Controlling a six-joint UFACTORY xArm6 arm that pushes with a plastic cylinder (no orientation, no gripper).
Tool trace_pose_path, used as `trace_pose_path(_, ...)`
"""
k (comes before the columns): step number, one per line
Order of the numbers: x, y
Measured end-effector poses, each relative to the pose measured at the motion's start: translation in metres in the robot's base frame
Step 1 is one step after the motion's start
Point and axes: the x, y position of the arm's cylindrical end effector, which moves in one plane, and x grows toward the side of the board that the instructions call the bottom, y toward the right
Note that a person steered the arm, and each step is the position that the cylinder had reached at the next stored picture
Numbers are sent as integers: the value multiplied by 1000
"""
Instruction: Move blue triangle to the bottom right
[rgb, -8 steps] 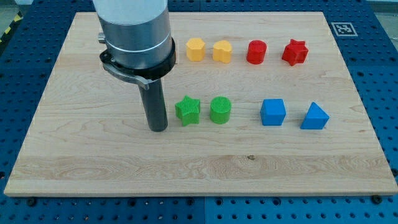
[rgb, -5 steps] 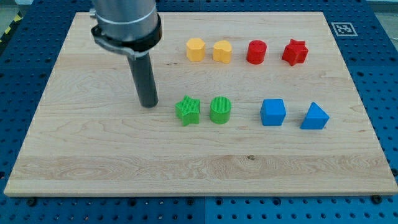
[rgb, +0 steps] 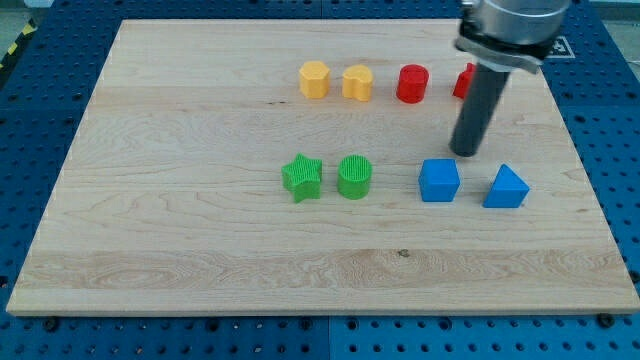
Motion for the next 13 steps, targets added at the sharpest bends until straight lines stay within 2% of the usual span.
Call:
trace_pose_path(2, 18, 50)
trace_pose_path(4, 18, 10)
trace_pose_path(9, 34, 6)
trace_pose_path(10, 47, 8)
trace_pose_path(12, 102, 64)
trace_pose_path(13, 111, 73)
